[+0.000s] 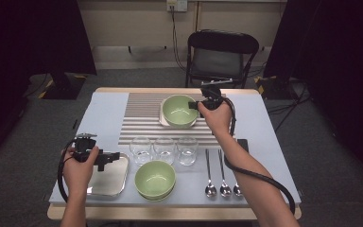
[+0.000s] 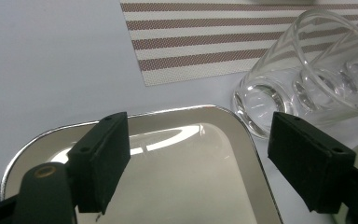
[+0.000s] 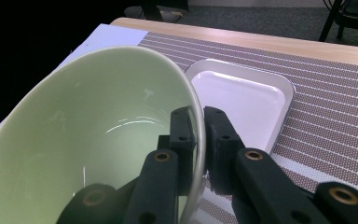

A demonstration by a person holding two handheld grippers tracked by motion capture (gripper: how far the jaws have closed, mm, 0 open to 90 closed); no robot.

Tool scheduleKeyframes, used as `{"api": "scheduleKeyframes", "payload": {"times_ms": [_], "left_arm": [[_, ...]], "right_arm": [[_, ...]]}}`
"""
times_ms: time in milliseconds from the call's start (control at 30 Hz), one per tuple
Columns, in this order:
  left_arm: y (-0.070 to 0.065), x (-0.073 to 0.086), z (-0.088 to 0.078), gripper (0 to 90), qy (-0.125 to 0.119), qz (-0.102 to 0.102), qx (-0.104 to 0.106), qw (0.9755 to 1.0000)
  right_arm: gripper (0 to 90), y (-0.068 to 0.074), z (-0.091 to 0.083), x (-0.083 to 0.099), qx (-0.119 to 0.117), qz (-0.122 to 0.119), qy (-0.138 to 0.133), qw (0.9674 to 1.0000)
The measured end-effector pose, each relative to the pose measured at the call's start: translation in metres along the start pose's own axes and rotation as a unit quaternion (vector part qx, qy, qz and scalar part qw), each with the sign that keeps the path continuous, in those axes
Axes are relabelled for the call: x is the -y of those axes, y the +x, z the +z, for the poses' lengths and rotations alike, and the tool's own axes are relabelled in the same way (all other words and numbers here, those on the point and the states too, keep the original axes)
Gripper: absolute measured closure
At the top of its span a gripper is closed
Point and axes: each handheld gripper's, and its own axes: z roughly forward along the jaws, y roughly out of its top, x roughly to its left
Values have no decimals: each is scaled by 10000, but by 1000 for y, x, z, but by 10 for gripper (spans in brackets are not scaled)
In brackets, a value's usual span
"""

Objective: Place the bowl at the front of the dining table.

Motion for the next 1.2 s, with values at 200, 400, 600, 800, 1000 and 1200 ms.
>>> {"api": "scheduleKeyframes", "payload": {"times_ms": [200, 400, 600, 800, 1000, 1200], "left_arm": [[-1, 0, 0, 210, 3, 8, 4, 10000], [0, 0, 0, 210, -7, 24, -22, 10000], [0, 0, -1, 210, 10, 2, -10, 10000], [0, 0, 0, 210, 8, 24, -12, 10000], [0, 1, 0, 211, 7, -24, 0, 10000], [1, 1, -1, 212, 0, -4, -10, 10000]], "right_arm": [[827, -3, 1, 0, 52, 34, -2, 10000], [827, -6, 2, -2, 88, 81, 8, 9999], [827, -9, 5, -2, 123, 106, 10, 9999], [827, -14, 7, -2, 133, 172, -2, 9998], [827, -17, 8, -3, 179, 203, -28, 9996], [827, -21, 9, -3, 216, 315, -44, 9993]]}}
